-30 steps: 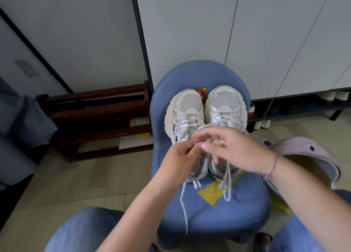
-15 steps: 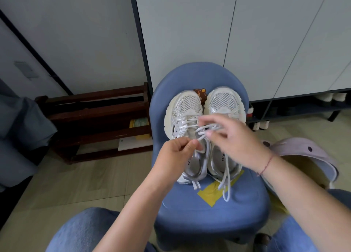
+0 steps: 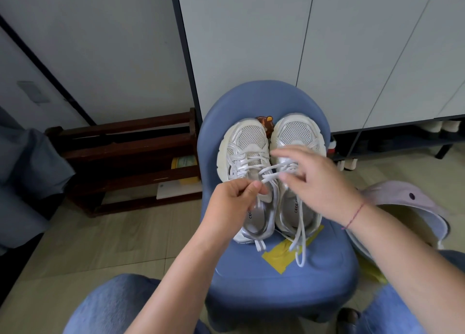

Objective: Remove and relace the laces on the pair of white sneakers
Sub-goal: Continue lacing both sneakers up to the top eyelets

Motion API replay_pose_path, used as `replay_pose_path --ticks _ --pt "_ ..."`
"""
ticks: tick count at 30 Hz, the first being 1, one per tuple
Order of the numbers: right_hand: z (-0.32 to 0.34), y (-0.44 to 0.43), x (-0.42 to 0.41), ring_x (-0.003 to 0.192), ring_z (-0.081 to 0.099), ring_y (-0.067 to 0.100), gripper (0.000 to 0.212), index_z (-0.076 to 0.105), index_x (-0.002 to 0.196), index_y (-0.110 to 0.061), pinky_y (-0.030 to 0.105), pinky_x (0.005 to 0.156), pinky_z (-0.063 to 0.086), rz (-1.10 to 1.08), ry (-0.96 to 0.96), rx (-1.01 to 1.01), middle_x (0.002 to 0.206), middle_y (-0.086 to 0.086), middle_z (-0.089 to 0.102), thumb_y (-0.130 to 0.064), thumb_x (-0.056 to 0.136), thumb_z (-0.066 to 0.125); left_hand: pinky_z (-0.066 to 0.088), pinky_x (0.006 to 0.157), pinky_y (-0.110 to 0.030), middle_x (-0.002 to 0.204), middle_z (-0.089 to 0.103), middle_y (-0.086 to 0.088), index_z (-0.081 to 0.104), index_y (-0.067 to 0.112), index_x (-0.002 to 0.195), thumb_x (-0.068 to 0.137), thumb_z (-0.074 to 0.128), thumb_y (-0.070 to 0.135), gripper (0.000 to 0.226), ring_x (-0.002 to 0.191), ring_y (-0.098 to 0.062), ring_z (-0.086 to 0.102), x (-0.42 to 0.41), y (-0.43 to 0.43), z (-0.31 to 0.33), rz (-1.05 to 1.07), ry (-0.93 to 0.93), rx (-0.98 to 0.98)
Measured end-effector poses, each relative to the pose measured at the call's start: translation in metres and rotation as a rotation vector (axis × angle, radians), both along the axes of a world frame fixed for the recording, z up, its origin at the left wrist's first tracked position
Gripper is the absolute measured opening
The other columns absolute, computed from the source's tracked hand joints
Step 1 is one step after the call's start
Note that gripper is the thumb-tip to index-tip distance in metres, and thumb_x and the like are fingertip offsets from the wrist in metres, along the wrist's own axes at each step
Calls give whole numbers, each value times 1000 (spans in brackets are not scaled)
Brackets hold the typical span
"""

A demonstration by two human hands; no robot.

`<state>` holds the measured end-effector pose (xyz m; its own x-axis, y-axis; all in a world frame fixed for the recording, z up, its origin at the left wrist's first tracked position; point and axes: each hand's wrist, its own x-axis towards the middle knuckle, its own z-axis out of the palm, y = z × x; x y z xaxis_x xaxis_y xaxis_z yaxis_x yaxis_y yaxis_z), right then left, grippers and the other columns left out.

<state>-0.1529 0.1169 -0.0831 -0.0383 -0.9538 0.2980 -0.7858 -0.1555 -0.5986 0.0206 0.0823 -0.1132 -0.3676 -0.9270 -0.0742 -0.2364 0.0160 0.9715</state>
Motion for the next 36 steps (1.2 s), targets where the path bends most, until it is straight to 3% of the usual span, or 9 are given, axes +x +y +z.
replay_pose_path --ticks 2,6,10,12,15,18,21,33,36 --pt "-1 3 11 65 53 -3 25 68 110 -22 6 64 38 118 -35 47 69 -30 58 -12 87 65 33 49 -15 47 48 12 72 6 84 100 57 24 28 45 -2 37 -4 1 0 3 -25 -19" --pt "-4 -1 9 69 55 -11 10 73 87 -15 4 64 38 73 -82 24 67 -20 58 -7 83 69 44 59 -15 62 64 4 75 9 82 96 62 25 25 58 -6 50 -12 8 0 82 67 120" --pt "-8 -6 0 60 55 -10 10 71 80 -18 4 59 38 -39 -122 18 56 -29 57 -9 84 69 52 80 -31 78 59 -10 60 4 80 96 61 28 29 75 -20 57 -27 21 -3 266 504 741" --pt "-11 -9 -4 56 54 -5 12 70 78 -22 7 57 38 -97 -172 11 59 -29 59 -11 84 70 50 86 -36 89 54 -14 54 0 90 95 62 32 33 86 -25 57 -31 23 -3 343 654 954" --pt "-15 -15 -4 60 50 -5 13 71 75 -24 6 60 37 -143 -227 -32 71 -14 57 -12 80 73 48 78 -27 98 61 -9 60 5 107 93 64 36 35 96 -20 61 -36 15 -3 429 781 979" --pt "-18 -21 2 62 48 -7 9 74 77 -19 7 60 35 -141 -230 -30 71 -13 53 -11 80 73 52 69 -24 90 69 -6 66 8 101 89 68 40 34 83 -15 64 -39 5 -3 476 871 996" --pt "-24 -27 9 64 49 -8 6 75 78 -17 8 60 36 -150 -221 -19 69 -14 53 -12 79 74 50 70 -23 96 63 -6 64 8 115 86 69 47 48 80 -14 58 -40 -1 -8 557 873 963" --pt "-26 -37 18 65 50 -14 5 74 78 -16 3 59 37 -185 -157 11 68 -19 54 -12 80 73 48 75 -23 98 71 -4 64 11 126 88 54 65 66 83 -14 64 -39 -2 -16 482 846 902" --pt "-27 -38 19 62 51 -5 4 74 78 -16 3 59 37 -207 -125 28 71 -19 55 -14 81 72 49 74 -23 102 71 -5 64 10 126 88 53 64 67 84 -14 65 -39 -1 -15 475 859 909"
